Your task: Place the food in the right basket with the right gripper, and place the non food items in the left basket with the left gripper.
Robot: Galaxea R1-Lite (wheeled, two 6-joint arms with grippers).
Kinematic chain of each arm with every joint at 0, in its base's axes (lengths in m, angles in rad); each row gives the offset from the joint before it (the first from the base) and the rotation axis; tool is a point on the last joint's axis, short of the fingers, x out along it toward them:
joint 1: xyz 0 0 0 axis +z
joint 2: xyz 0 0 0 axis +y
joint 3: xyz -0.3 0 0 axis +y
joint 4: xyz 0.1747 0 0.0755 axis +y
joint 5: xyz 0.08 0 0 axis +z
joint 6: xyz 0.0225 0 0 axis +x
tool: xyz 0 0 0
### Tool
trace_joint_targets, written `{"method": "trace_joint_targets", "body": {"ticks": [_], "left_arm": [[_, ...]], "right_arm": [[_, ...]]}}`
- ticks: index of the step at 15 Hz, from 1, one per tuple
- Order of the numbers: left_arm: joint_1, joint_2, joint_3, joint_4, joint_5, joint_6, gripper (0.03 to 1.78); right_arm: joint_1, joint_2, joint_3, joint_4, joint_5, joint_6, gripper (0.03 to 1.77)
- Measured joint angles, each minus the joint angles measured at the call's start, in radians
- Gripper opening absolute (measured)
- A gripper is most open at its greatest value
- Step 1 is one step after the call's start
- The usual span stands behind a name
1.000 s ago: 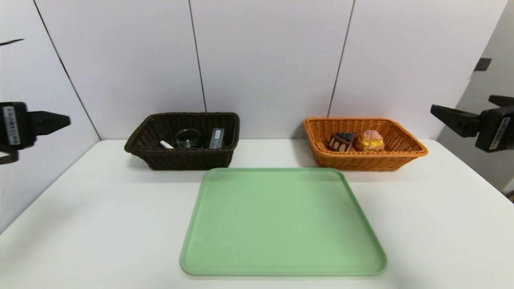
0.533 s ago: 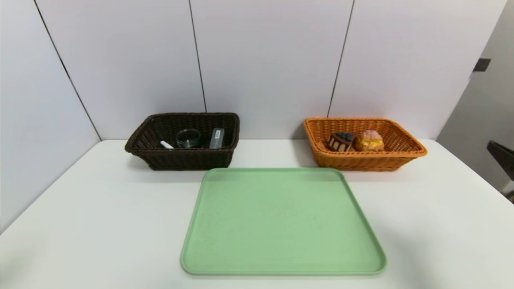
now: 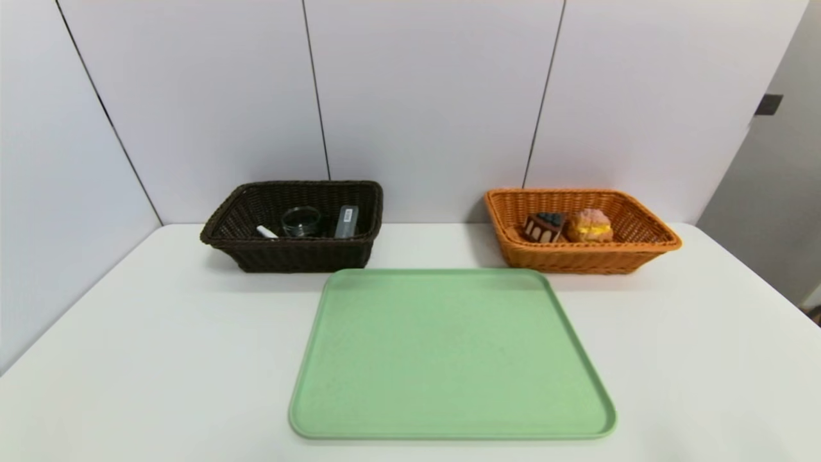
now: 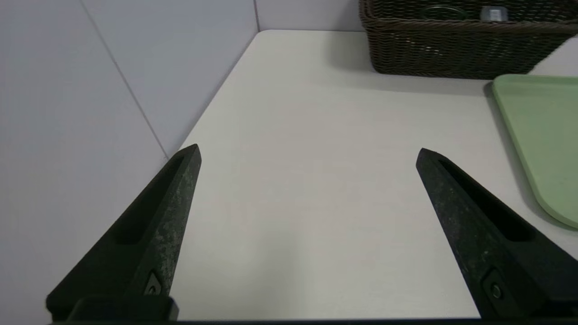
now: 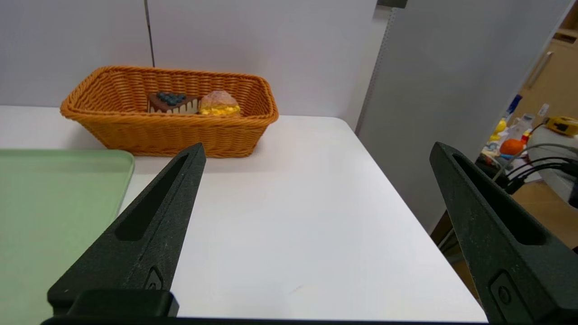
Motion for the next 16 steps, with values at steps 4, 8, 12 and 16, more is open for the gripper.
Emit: {"method": "trace_joint_targets", "body": {"ticks": [4,8,12,16], "left_arm": [[-0.01,-0.132,0.109,-0.011,-0.051,0.081,1.69],[-0.016,-0.19,0.307,-0.185,-0.127,0.12,1.69],[-0.017,-0.199,0.45,-0.331,-0.239,0.08,1.69],[-0.016,-0.2,0.46,-0.338,-0.214,-0.06,1.69]], "right_arm": [[-0.026,-0.294,0.094,0.142,0.061,-0.062,1.71],[-0.037,-0.394,0.17,0.276,0.221,-0.045,1.71],[-0.038,-0.416,0.174,0.358,0.304,0.01,1.71],[-0.038,-0.418,0.175,0.378,0.301,0.029,1.71]]}}
